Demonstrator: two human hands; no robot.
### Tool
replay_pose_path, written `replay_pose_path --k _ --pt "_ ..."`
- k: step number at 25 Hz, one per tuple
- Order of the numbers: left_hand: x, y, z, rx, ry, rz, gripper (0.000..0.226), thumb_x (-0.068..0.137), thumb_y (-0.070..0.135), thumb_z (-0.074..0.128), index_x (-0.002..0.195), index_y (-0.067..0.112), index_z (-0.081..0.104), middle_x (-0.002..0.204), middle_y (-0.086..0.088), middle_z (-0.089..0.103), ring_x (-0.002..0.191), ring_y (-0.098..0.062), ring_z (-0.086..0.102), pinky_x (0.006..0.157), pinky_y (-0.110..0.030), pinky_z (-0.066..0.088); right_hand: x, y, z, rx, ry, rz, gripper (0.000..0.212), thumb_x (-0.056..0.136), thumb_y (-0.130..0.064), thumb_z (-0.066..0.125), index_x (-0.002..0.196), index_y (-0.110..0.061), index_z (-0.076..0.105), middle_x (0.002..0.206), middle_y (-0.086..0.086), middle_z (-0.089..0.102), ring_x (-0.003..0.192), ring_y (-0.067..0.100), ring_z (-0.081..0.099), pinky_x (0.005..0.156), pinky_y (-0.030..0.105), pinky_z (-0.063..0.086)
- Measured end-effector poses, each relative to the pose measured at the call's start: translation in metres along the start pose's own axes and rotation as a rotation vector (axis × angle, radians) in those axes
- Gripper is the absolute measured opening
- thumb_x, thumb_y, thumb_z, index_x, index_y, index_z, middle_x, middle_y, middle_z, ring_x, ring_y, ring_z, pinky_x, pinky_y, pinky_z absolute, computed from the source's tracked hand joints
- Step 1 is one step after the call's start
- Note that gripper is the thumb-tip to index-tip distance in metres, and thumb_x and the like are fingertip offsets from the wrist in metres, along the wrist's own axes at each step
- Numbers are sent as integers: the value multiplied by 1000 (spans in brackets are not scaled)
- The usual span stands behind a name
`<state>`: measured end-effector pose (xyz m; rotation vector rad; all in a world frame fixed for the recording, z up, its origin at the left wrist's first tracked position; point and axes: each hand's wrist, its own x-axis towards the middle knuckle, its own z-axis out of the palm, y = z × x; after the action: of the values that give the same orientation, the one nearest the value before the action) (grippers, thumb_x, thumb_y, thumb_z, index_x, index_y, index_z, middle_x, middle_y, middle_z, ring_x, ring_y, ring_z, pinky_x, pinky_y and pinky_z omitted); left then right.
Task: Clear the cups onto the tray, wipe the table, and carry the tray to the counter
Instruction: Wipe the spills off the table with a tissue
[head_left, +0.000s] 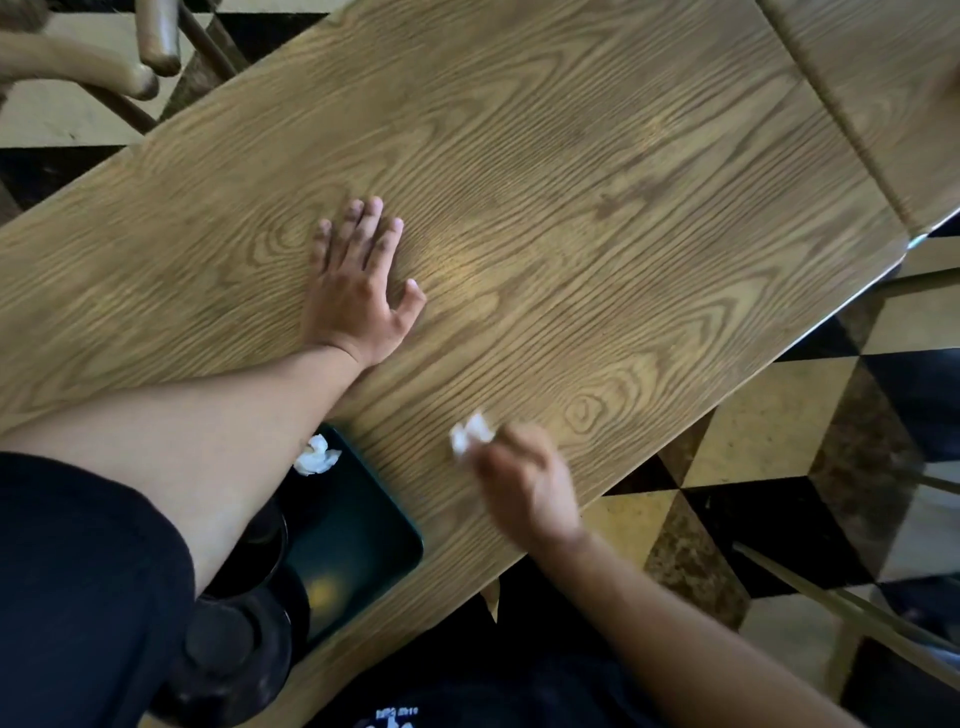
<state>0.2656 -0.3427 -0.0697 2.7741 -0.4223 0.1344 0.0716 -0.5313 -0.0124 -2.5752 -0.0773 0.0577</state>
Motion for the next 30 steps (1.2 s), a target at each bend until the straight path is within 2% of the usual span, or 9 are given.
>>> replay_pose_path --k 3,5,10,12,15,18,21,26,30 --pt "0 0 0 -3 12 3 66 90 38 54 148 6 52 164 -19 38 154 -36 31 126 -59 16 -11 5 2 67 -78 -141 14 96 -11 67 87 -17 76 69 2 51 63 23 46 58 37 41" --pt "0 0 0 -5 5 1 67 89 38 54 148 6 52 164 -19 39 154 -36 31 126 -59 17 28 42 -17 0 87 -114 15 91 -7 69 80 -16 77 68 4 55 63 26 51 62 36 44" --pt "0 0 2 -5 -3 -4 69 90 41 52 149 7 51 164 -17 38 155 -34 29 126 -59 17 132 124 -73 -127 421 632 23 84 -23 63 86 -7 79 90 14 67 98 35 63 76 24 33" --pt "1 1 1 -6 -1 -6 69 88 40 54 149 7 52 164 -17 39 155 -34 30 126 -58 17 124 92 -55 -98 373 550 18 85 -17 64 81 -6 78 84 14 65 89 35 63 72 27 36" --pt "0 1 2 11 4 -3 68 88 39 55 148 6 53 163 -18 39 154 -34 31 126 -58 17 54 11 -2 -28 121 48 15 87 -3 74 75 -11 74 67 7 57 65 28 53 64 38 40" --pt "0 -1 1 0 7 1 66 90 38 55 148 6 53 164 -18 39 154 -34 30 127 -57 16 7 -22 12 46 -95 -162 12 94 -13 72 84 -19 73 72 -1 52 69 22 46 63 36 33" --pt "0 -1 1 2 10 4 67 89 39 55 148 6 53 163 -19 39 154 -35 31 126 -58 17 63 25 -9 -18 98 -113 21 88 -4 71 74 -19 72 66 2 55 62 25 49 59 38 37" --pt "0 0 3 6 25 19 67 89 39 55 147 6 54 162 -19 41 153 -35 33 125 -59 18 171 103 -62 -79 336 513 16 81 -23 68 86 -12 78 86 14 72 89 35 65 79 33 43" --pt "1 -1 0 2 17 10 70 87 40 54 147 5 53 162 -20 41 153 -35 33 125 -60 18 129 37 -15 12 253 223 12 83 -7 73 72 -10 70 71 9 58 68 26 54 64 35 44"
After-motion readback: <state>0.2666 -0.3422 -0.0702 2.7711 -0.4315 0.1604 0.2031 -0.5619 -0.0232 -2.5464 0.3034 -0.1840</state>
